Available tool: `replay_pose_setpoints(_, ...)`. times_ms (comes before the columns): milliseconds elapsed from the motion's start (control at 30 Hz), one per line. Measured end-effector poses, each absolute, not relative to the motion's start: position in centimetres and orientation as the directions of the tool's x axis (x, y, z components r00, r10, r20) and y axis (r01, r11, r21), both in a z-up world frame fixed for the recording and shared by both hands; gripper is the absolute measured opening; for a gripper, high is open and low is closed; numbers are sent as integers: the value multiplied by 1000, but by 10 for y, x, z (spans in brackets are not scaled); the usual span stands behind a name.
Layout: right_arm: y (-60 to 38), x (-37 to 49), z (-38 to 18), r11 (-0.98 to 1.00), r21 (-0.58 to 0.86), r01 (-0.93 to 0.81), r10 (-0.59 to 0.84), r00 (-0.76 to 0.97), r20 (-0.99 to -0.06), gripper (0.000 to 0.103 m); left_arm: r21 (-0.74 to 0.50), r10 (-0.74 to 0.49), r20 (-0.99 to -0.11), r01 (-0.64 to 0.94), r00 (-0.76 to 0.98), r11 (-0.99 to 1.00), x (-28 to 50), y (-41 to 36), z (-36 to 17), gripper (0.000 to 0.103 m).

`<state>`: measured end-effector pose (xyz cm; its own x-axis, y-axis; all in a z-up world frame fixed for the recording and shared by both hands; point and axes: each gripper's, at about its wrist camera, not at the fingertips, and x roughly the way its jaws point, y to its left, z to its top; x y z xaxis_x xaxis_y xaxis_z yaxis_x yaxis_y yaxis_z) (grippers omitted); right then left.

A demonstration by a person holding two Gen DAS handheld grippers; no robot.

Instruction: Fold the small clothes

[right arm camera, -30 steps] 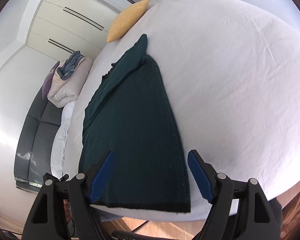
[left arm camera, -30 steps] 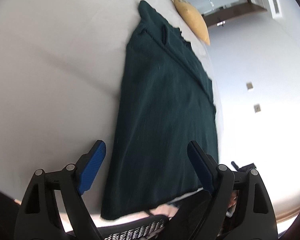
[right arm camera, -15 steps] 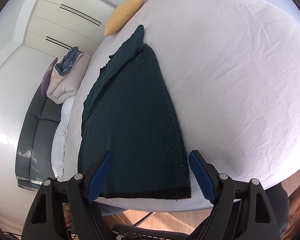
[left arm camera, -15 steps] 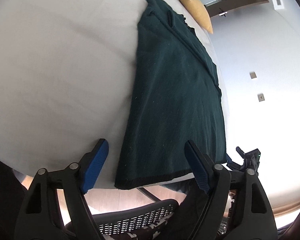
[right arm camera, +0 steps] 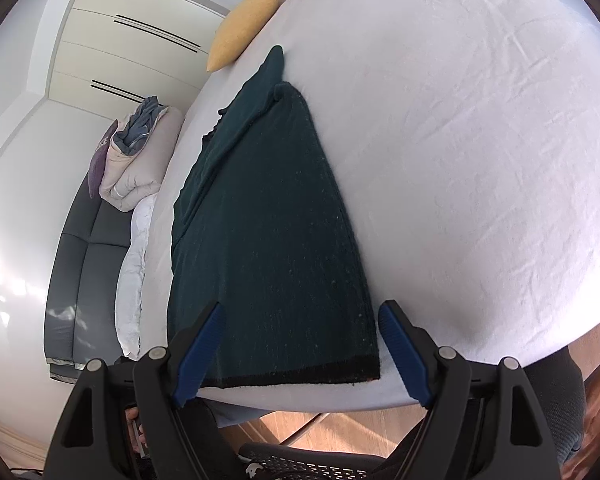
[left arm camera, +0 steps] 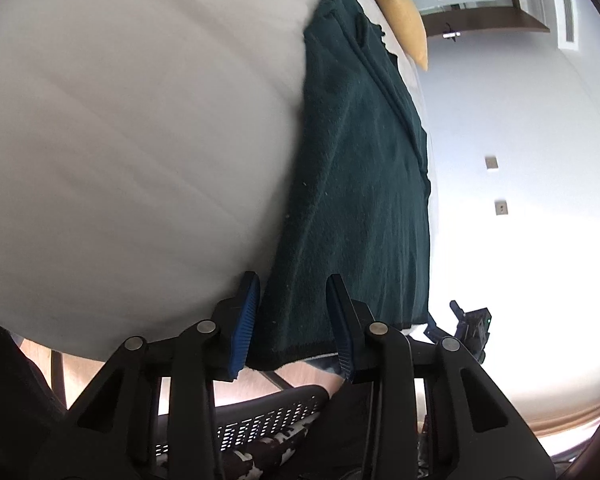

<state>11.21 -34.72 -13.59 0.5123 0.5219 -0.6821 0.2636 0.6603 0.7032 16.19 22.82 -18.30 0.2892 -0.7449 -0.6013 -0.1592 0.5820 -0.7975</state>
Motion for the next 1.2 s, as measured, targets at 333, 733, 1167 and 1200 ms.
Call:
replay_pose_setpoints(333,-361,103,-132,663,688,294,498,514,-699,82,-802,-756,-595,-134,271,583,167,216,-185,14)
replay_pose_setpoints(733,-357,110,-145,680,675,288,538,429,-725,74,-817,-768,-574,-134,284,561,168,213,-186,7)
replay_pose_setpoints(1167,-344,105,-154,704,659,266,545,393,-741,11,-838,-784,-542,-124,303,531,164,216,-181,6)
replay_pose_setpoints(1200,-345,103,-153,700,663,266,544,403,-736,11,-839,-784,-540,-124,307,530,163,217,-180,5)
